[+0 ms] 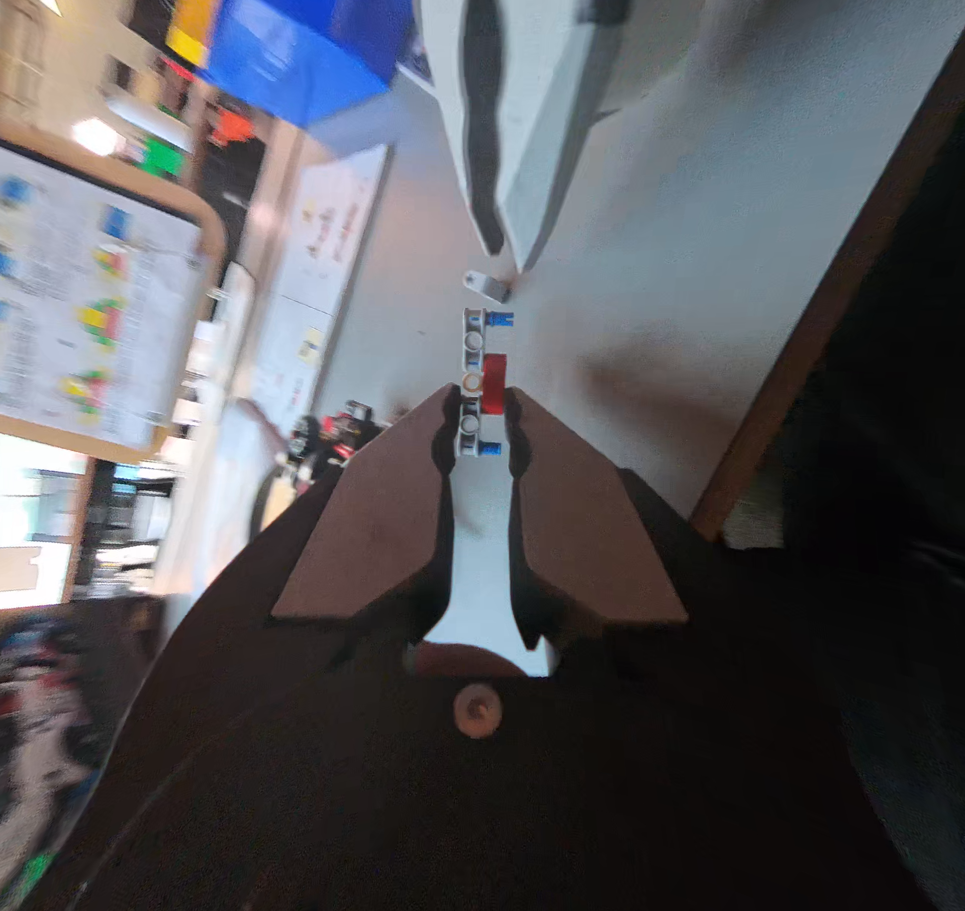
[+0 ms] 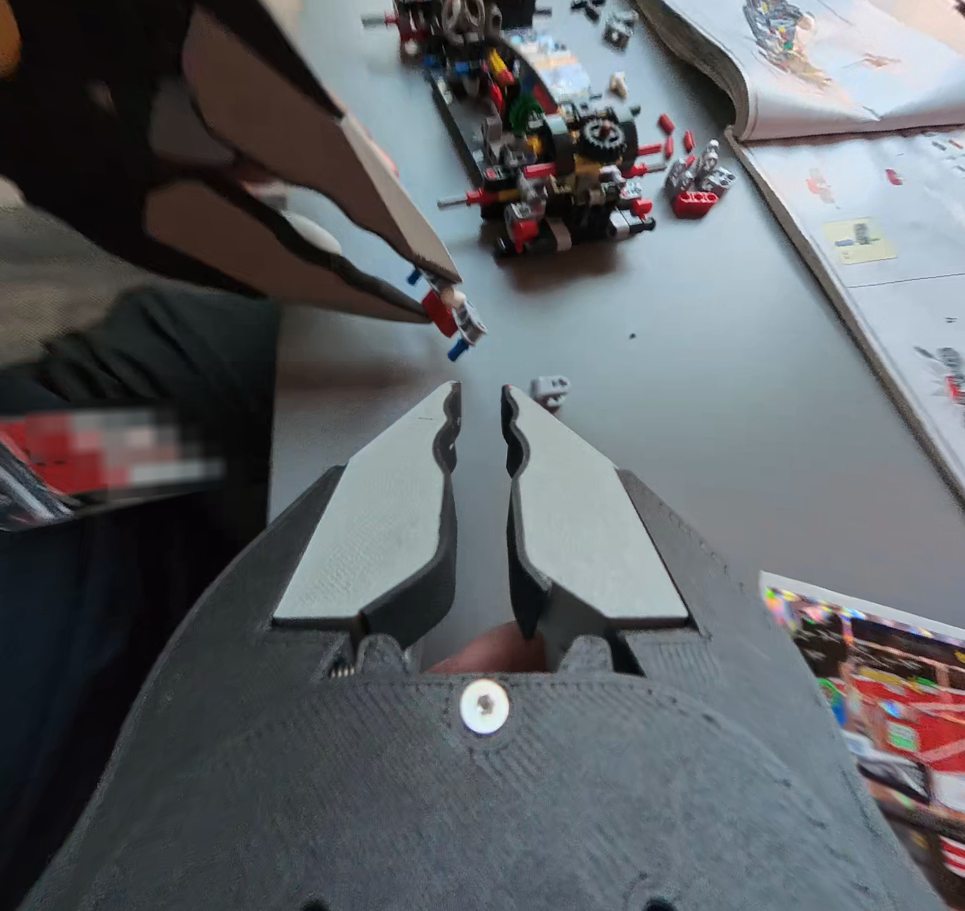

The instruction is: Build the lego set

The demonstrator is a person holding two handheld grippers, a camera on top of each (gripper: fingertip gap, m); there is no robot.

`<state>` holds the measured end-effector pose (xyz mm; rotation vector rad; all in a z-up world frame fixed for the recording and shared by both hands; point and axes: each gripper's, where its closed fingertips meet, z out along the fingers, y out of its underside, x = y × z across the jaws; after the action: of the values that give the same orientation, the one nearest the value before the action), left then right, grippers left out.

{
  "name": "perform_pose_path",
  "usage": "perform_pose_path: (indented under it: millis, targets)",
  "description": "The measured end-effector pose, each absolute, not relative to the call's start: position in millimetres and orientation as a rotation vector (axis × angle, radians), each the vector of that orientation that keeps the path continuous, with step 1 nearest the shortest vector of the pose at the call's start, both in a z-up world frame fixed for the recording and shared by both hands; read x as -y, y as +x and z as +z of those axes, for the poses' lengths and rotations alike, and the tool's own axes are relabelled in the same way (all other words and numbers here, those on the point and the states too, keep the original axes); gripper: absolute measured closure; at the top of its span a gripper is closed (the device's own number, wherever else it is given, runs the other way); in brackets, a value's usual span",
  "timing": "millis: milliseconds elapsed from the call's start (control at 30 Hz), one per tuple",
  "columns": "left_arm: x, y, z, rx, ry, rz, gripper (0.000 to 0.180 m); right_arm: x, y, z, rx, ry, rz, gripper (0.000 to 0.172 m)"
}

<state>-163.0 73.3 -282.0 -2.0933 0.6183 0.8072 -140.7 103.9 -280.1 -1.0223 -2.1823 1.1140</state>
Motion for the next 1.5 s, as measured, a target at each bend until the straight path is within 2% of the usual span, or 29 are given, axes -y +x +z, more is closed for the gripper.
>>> perform_pose_path:
  millis: [133, 700, 800, 900, 933, 1067, 1233, 1333, 1500]
  targets:
    - [-75, -151, -258, -0.638, -1.94, 0.939, 0.167, -82, -137, -265, 2.157, -1.083, 1.373, 0.167]
    - [-64, -134, -242, -0.651, -1.819, 1.027, 0.168, -72, -127, -247, 2.041, -1.07, 1.5, 0.17]
    - [-65, -132, -241, -0.632, -1.808, 0.983, 0.167, -73, -126, -245, 2.041, -1.061, 1.545, 0.17]
    - [-67, -128, -241, -0.525, -1.845, 0.769, 0.168, -77, -126, -244, 2.042, -0.99, 1.491, 0.171]
    - [-68, -127, -240, -0.484, -1.858, 0.68, 0.166, -78, -127, -246, 2.055, -0.972, 1.465, 0.171]
    - [-76, -141, -255, -0.36, -2.002, 0.459, 0.133, -80, -129, -248, 2.084, -0.925, 1.423, 0.172]
    - [-86, -124, -254, -0.323, -2.001, 0.071, 0.161, -81, -124, -247, 2.101, -0.785, 1.386, 0.172]
    - [-91, -120, -252, -0.295, -1.99, -0.051, 0.171, -81, -122, -246, 2.102, -0.721, 1.359, 0.172]
    - [-91, -117, -251, -0.278, -1.97, -0.128, 0.174, -83, -121, -249, 2.101, -0.65, 1.299, 0.172]
